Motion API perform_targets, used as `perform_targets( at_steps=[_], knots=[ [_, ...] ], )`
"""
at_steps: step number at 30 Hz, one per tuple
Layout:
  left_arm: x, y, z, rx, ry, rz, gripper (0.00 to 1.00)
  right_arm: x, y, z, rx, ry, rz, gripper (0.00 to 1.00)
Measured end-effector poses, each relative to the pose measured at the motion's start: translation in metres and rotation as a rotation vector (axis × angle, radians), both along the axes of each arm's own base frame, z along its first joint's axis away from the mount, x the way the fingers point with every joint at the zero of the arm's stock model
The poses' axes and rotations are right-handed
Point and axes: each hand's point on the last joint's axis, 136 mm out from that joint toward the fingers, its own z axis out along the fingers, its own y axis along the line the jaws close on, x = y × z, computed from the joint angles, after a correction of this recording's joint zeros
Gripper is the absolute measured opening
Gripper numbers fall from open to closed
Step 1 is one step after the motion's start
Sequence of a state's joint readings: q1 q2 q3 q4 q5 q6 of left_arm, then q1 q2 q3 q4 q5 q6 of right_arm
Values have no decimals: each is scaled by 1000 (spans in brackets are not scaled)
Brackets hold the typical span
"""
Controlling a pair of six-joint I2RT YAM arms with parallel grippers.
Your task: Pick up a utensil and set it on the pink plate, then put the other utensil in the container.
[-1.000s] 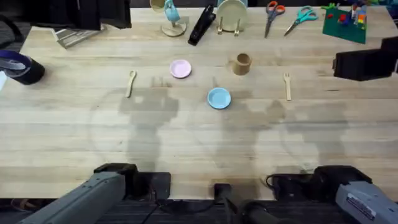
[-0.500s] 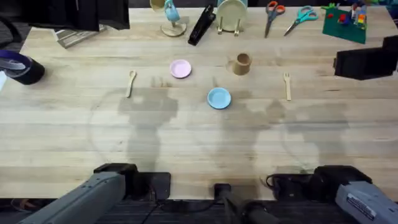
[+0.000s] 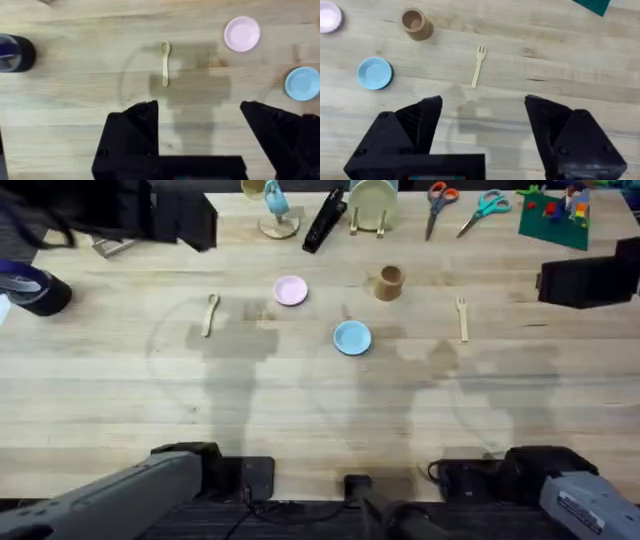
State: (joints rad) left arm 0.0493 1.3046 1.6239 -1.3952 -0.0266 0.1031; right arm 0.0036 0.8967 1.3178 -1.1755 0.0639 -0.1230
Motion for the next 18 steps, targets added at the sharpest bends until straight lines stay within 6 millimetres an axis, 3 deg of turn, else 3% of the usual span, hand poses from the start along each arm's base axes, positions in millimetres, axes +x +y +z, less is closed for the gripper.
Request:
perform_targets(
  at_steps=[10,18],
  knots=[
    [13,8,-96,-5,106,19,993,0,0,0,0,0,0,995],
    [21,16,-139,-17,164,45,993,0,0,0,0,0,0,995]
  ],
)
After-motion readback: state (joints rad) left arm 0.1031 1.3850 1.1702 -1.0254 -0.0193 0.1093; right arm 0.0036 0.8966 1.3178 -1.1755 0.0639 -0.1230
